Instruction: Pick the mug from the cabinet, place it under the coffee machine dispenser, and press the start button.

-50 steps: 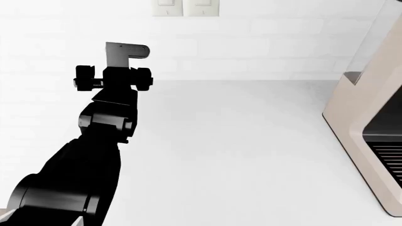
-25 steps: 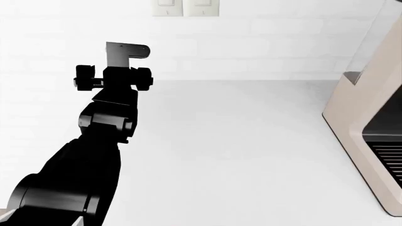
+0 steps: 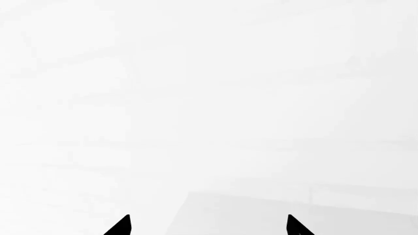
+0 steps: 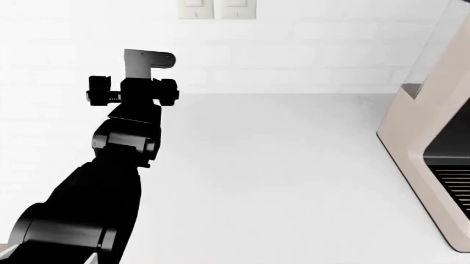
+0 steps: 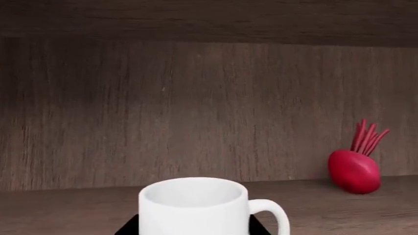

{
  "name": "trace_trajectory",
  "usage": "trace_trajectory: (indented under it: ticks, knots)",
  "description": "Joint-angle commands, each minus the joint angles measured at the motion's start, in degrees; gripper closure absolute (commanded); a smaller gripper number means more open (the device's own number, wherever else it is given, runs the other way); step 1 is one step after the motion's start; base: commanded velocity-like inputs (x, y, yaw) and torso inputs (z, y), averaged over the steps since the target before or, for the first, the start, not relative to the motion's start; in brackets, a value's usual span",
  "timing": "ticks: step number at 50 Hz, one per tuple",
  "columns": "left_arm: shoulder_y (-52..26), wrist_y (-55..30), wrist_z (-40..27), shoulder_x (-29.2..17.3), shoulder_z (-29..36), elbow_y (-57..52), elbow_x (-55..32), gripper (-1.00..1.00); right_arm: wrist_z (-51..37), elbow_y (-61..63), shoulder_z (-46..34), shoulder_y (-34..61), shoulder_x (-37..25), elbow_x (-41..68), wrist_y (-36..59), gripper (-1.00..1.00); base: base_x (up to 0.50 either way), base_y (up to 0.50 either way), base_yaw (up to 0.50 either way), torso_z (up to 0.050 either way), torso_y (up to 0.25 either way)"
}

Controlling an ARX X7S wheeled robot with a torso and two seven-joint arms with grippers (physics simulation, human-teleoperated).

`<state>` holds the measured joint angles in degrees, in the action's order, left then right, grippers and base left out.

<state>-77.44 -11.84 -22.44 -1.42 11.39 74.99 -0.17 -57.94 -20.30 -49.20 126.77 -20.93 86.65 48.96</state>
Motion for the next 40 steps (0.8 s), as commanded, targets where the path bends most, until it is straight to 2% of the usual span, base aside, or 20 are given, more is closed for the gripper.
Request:
trace_trajectory:
  ticks: [1,18,25,28,40]
  knots:
    - [0.0,0.0,0.0,0.0,0.1,0.0,0.0,-1.00,1.0,-3.6,-4.1,-6.8,0.2,7.3,0.1,1.00,0.01,0.00,0.00,0.000,0.000]
    - [0.1,0.5,0.2,0.0,0.1,0.0,0.0,-1.00,-3.9,8.7,1.1,7.8,-3.9,9.5,6.8,1.00,0.00,0.00,0.00,0.000,0.000]
    - [0.0,0.4,0.1,0.0,0.2,0.0,0.0,-1.00,-5.5,11.1,19.6,8.2,2.7,0.4,23.1,1.00,0.00,0.00,0.00,0.000,0.000]
    - [0.1,0.5,0.1,0.0,0.2,0.0,0.0,-1.00,-5.6,11.6,24.7,8.1,4.8,-2.2,27.3,1.00,0.00,0.00,0.00,0.000,0.000]
    - [0.1,1.1,-0.4,0.0,0.7,0.0,0.1,-1.00,-6.6,16.0,30.0,6.2,5.6,-1.2,29.4,1.00,0.00,0.00,0.00,0.000,0.000]
